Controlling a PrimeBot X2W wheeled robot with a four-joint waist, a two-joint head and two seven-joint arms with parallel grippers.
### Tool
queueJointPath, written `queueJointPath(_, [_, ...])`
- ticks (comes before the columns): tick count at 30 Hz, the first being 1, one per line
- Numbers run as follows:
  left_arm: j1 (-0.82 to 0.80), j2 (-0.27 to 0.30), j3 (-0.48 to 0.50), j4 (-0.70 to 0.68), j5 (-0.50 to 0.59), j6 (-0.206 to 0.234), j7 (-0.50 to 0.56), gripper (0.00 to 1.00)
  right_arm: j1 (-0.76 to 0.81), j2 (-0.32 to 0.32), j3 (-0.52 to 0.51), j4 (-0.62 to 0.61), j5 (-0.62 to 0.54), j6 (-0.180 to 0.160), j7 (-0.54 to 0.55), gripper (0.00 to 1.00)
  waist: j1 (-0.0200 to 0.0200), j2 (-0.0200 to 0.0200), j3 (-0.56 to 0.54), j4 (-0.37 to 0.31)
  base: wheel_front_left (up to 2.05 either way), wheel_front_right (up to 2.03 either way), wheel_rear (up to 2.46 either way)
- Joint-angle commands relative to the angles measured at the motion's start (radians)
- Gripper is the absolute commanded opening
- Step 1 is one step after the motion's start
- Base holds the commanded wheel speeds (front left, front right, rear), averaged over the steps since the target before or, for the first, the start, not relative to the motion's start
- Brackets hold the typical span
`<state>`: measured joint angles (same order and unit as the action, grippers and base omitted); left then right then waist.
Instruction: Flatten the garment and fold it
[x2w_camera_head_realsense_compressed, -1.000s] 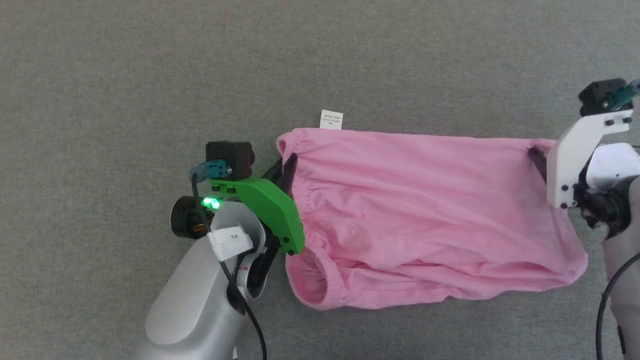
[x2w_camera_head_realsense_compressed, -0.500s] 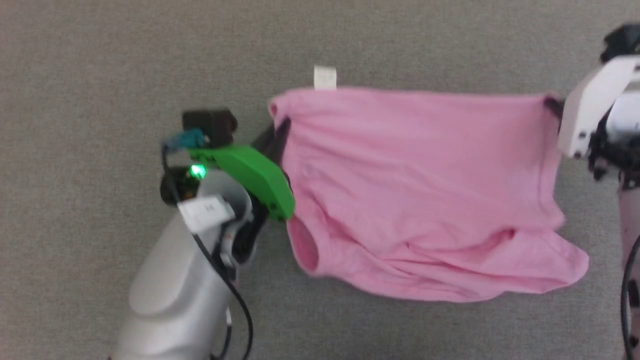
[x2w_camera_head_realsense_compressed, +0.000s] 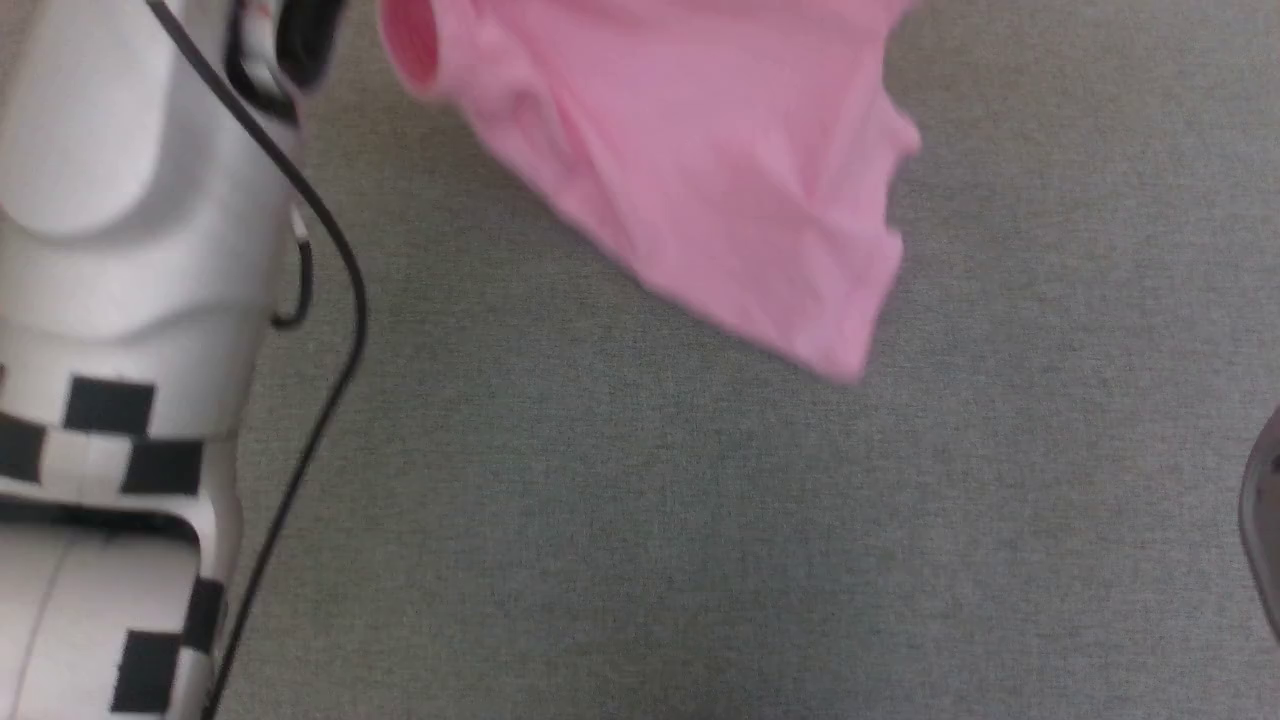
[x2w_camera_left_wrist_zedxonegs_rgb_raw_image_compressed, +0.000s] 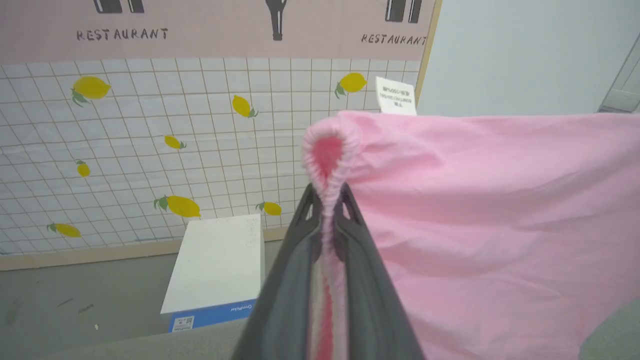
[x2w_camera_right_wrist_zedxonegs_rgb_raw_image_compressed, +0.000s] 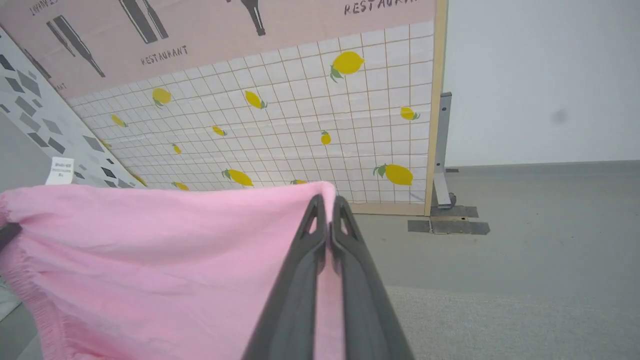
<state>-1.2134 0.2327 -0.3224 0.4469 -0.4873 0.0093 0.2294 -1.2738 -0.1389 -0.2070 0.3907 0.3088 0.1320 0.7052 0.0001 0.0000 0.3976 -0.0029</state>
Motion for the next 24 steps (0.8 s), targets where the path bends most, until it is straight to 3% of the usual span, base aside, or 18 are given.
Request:
queueJointPath(1, [-0.060,0.001,0.014,0.018,0.006,0.001,-0.030,0.00,-0.047,0.003,-0.009,0.011,-0.022,-0.001,-0.035,0.00,-0.0001,0.0000,0.013,-0.005,0.00,0.00,0.00])
queueJointPath(7, [-0.216,-0.004,0.021,0.076,0.033,-0.017,-0.140,0.00,-0.184,0.008,-0.007,0.038,-0.050,-0.001,-0.155,0.00,-0.0001,0.0000,0.025,-0.014,0.00,0.00,0.00])
queueJointPath(12, [-0.189,-0.011,0.011,0.115,0.029,-0.056,-0.232,0.00,-0.160,-0.003,0.061,0.021,0.016,-0.001,-0.197,0.00,-0.0001,0.0000,0.024,-0.024,0.00,0.00,0.00])
queueJointPath(18, [-0.003,-0.024,-0.013,0.131,-0.010,-0.102,-0.331,0.00,0.043,-0.060,0.173,-0.080,0.141,-0.001,-0.205,0.00,-0.0001,0.0000,0.000,-0.033,0.00,0.00,0.00])
queueJointPath(24, [0.286,-0.024,-0.056,0.095,-0.043,-0.125,-0.441,0.00,0.362,-0.106,0.201,-0.214,0.275,-0.001,-0.215,0.00,-0.0001,0.0000,-0.088,-0.040,0.00,0.00,0.00])
